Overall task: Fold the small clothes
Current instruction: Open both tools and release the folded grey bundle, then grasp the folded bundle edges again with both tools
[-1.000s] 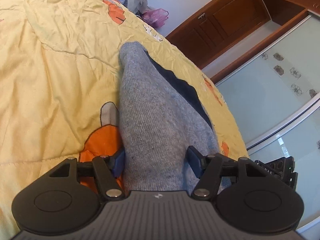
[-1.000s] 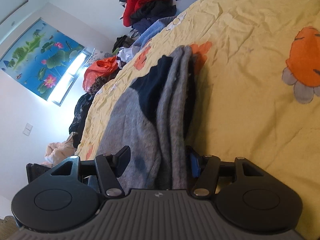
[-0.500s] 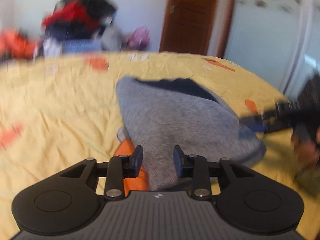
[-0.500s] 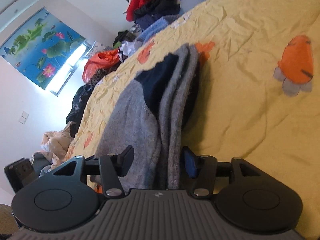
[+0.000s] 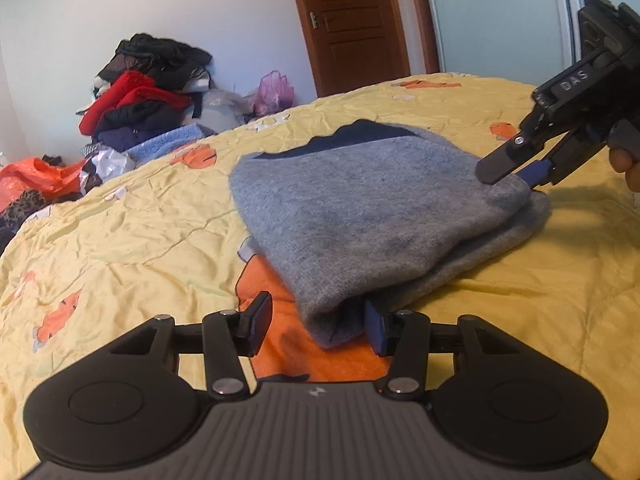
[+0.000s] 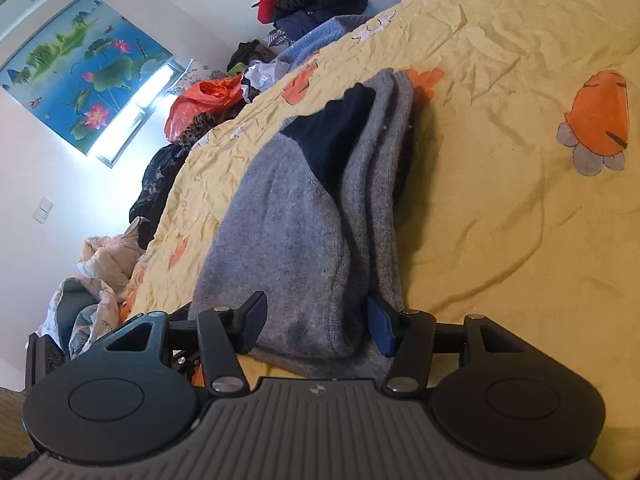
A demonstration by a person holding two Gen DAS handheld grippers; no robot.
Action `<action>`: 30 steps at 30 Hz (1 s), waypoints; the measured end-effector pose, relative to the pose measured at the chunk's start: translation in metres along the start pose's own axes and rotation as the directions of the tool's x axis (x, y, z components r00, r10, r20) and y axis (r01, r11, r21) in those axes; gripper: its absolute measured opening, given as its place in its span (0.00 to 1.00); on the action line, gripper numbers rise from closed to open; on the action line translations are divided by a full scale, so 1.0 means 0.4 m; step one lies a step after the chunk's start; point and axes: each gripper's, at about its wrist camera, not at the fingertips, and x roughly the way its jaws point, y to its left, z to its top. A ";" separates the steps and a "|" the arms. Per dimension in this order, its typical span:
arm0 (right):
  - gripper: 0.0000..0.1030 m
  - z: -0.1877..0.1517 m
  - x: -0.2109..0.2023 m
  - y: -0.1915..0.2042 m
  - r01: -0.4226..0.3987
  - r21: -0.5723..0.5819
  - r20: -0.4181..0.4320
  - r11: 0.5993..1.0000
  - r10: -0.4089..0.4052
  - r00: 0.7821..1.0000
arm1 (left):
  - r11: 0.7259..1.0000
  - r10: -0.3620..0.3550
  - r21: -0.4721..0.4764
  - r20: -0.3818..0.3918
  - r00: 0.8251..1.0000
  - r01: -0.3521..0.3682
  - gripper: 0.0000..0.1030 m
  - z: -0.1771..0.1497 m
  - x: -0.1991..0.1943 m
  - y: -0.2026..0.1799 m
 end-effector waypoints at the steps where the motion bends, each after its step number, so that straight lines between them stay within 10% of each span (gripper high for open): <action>1: 0.46 -0.002 0.001 0.002 0.002 -0.006 0.000 1.000 -0.002 1.000 | 1.000 0.001 0.004 0.005 1.000 -0.001 0.44 -0.004 0.000 -0.002; 4: 0.18 -0.002 0.004 0.002 0.000 -0.018 -0.013 1.000 -0.001 1.000 | 0.997 0.029 -0.073 -0.010 1.000 -0.030 0.10 -0.014 0.011 0.024; 12: 0.10 -0.043 0.010 0.005 0.046 -0.110 -0.070 0.993 -0.054 0.996 | 0.978 0.011 -0.209 -0.048 0.999 -0.021 0.04 -0.041 0.009 0.091; 19: 0.50 0.044 -0.043 0.033 -0.033 -0.126 0.012 0.991 0.035 0.999 | 0.988 0.031 -0.153 -0.044 0.999 -0.037 0.05 -0.036 0.005 0.064; 24: 0.52 0.239 -0.020 -0.014 0.050 -0.030 0.151 0.998 -0.045 0.987 | 0.985 0.044 -0.165 -0.048 0.998 -0.051 0.09 -0.038 0.008 0.064; 30: 0.51 0.349 0.112 -0.040 0.069 0.025 0.109 0.997 -0.071 0.991 | 0.981 0.045 -0.186 -0.050 0.998 -0.053 0.14 -0.040 0.008 0.074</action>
